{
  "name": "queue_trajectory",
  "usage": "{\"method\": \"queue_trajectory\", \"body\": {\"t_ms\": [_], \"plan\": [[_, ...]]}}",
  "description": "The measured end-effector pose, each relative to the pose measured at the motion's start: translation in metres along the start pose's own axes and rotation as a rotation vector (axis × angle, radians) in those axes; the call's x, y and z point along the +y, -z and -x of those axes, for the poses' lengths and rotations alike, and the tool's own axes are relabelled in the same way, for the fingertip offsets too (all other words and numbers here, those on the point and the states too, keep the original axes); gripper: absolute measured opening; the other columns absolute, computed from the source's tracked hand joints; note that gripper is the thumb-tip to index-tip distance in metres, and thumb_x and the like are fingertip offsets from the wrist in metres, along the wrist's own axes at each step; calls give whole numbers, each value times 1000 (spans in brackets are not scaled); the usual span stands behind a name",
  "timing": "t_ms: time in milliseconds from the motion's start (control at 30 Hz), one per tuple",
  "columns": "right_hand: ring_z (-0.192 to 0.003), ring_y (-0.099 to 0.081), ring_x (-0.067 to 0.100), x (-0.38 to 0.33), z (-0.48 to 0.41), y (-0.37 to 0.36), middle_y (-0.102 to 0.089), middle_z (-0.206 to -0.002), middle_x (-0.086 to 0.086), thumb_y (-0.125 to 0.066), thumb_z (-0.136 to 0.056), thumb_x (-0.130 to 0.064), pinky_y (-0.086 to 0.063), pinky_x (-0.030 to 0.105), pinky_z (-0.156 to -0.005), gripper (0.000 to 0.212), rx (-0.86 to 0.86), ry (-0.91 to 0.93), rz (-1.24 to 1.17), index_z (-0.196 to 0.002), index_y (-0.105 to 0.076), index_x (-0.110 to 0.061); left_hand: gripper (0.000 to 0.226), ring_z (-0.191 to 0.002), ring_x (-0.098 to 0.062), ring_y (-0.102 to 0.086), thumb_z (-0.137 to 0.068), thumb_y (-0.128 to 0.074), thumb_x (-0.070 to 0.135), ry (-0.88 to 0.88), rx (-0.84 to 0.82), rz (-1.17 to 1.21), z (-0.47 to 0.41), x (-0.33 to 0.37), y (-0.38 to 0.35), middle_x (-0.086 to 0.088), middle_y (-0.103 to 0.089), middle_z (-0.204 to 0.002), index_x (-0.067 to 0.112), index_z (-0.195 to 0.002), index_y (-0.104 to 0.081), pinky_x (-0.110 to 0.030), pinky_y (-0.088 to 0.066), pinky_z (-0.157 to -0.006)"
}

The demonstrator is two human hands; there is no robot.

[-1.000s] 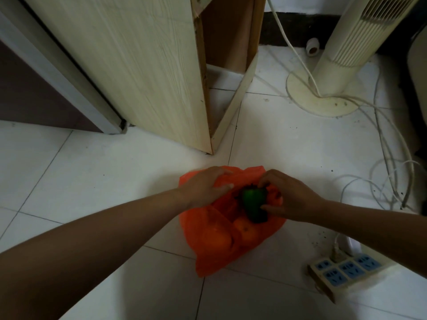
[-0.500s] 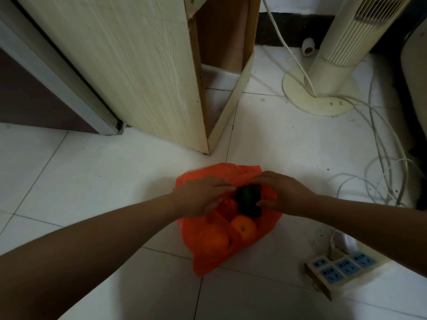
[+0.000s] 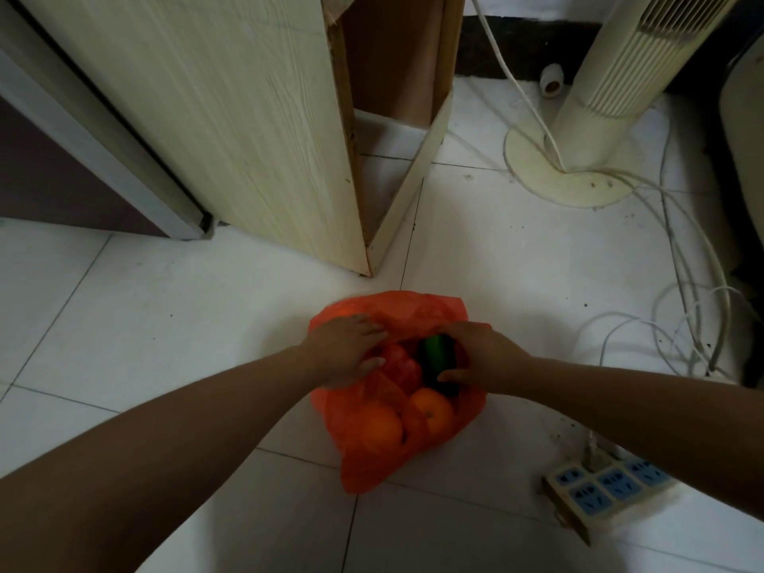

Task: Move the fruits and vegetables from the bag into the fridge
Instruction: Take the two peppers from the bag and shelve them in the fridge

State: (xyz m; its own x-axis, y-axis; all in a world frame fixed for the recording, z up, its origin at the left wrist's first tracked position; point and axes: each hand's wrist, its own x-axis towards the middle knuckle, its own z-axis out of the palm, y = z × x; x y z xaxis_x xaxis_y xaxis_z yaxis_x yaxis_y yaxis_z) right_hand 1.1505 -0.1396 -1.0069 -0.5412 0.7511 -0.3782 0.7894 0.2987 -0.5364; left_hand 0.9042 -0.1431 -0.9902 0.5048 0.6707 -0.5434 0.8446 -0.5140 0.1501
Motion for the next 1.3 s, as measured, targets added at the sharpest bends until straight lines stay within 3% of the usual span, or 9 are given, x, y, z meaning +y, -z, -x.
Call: {"method": "queue_trajectory", "body": {"t_ms": [233,500,567,700,867,967,1067,1167,1300], "plan": [[-126,-38,19,3,17,-2,-36,-141,-2,-70,-75,-45,-41,33,-98,69,54,60,188,-135,-41,-25,57,-145,-20,-9,-98,-27,46,-13,13,18,-1,-2,-5,-3,-21,-156,19,-147,-22,-40,-9,-119],[-117,-48,26,0,29,17,-44,-137,7,-76,-72,-36,-51,36,-83,51,195,205,148,-117,-59,-20,53,-144,-18,-15,-100,-28,41,2,43,163,1,2,6,-5,-23,-155,17,-147,-25,-26,-3,-115],[-112,-53,28,-1,31,21,-52,-128,9,-78,-69,-34,-55,39,-78,48,236,262,115,-111,-61,-19,51,-142,-16,-19,-100,-27,40,19,75,269,6,2,11,-4,-27,-154,18,-145,-29,-24,-6,-114],[-115,-51,27,-8,28,33,-54,-127,8,-79,-69,-33,-52,39,-87,49,301,249,33,-112,-62,-17,50,-137,-16,-30,-98,-33,43,24,214,495,16,8,25,-2,-37,-148,20,-142,-37,-21,-15,-109],[-116,-47,18,-24,14,45,-48,-130,4,-76,-72,-33,-46,25,-91,47,341,187,-42,-114,-60,-17,57,-121,-9,-46,-87,-53,50,127,244,942,17,17,38,5,-47,-137,28,-139,-39,-16,-38,-97],[-115,-47,16,-34,9,46,-48,-129,3,-77,-72,-31,-44,20,-90,46,355,187,-106,-113,-60,-17,82,-121,-6,-46,-72,-65,60,133,250,1102,14,19,39,10,-46,-138,30,-141,-35,-20,-41,-99],[-116,-47,15,-40,7,44,-49,-130,2,-76,-72,-31,-46,25,-94,48,333,224,-137,-115,-60,-18,87,-126,-11,-45,-70,-72,53,114,233,1150,15,19,38,6,-46,-139,26,-143,-32,-31,-40,-105],[-118,-45,10,-39,9,47,-50,-132,-2,-73,-73,-38,-46,28,-96,55,270,214,-114,-123,-56,-23,64,-119,-13,-51,-76,-74,34,107,269,1145,17,18,37,5,-54,-128,24,-133,-45,-29,-45,-99],[-111,-54,13,-26,8,58,-56,-128,-5,-64,-78,-50,-43,26,-90,57,241,108,79,-130,-50,-29,70,-115,-10,-47,-74,-75,36,155,311,995,25,8,32,4,-50,-130,23,-134,-41,-23,-41,-95]]}}
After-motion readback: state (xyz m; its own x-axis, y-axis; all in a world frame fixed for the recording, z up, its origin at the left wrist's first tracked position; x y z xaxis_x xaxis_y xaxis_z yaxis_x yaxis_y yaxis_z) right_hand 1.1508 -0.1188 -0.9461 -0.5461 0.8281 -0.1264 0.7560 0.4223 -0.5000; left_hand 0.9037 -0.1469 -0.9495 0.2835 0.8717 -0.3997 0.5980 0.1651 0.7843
